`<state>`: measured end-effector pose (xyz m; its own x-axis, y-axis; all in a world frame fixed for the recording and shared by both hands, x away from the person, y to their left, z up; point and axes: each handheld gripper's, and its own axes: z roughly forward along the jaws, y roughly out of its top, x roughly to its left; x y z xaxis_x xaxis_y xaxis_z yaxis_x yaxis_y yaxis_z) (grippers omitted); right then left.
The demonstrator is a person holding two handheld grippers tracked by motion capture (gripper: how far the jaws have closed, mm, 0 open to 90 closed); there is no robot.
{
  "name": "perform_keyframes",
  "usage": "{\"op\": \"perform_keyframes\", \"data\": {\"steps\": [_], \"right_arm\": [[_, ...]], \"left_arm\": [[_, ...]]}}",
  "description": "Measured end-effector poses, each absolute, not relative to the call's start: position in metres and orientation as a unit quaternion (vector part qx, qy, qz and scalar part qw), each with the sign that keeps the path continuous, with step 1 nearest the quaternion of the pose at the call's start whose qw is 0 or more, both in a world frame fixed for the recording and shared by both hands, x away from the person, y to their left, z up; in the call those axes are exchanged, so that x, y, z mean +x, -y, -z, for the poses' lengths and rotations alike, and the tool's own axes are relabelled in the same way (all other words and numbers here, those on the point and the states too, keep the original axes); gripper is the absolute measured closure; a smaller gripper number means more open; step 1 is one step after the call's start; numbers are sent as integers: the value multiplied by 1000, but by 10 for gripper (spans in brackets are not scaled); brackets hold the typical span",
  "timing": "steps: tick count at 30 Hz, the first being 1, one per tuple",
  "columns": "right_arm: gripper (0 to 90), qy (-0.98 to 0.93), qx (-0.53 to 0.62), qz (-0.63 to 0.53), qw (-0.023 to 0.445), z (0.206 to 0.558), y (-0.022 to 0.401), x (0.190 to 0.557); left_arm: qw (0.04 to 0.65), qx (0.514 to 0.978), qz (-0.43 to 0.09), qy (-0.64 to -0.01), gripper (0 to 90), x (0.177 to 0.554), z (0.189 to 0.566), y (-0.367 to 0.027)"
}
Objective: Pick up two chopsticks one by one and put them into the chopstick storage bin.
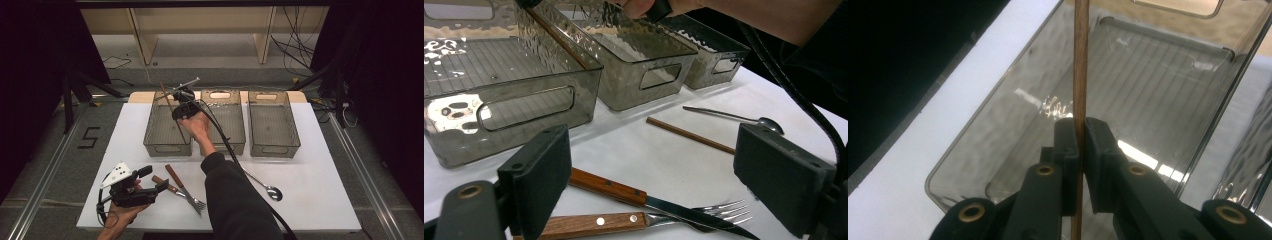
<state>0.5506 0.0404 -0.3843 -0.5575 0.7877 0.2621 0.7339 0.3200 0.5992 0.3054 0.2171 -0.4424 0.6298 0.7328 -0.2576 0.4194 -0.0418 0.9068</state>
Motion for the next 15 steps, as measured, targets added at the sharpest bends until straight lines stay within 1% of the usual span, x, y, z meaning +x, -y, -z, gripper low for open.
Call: {"op": "perform_keyframes", "data": {"steps": [6, 7, 8, 11, 15], "right_arm": [[827, -813, 473, -337, 40, 388, -42, 551], [764, -812, 476, -336, 41, 388, -42, 551], [725, -810, 476, -339, 35, 388, -41, 551], [687, -811, 470, -348, 27, 386, -40, 550], [606, -814, 457, -358, 26, 379, -37, 547]], "left_arm": [[560, 708, -140, -407, 149, 305, 442, -217], [560, 708, -140, -407, 149, 305, 442, -217], [560, 708, -140, -407, 149, 305, 442, -217], [560, 708, -140, -407, 149, 305, 442, -217], [560, 708, -140, -407, 149, 305, 442, -217]]}}
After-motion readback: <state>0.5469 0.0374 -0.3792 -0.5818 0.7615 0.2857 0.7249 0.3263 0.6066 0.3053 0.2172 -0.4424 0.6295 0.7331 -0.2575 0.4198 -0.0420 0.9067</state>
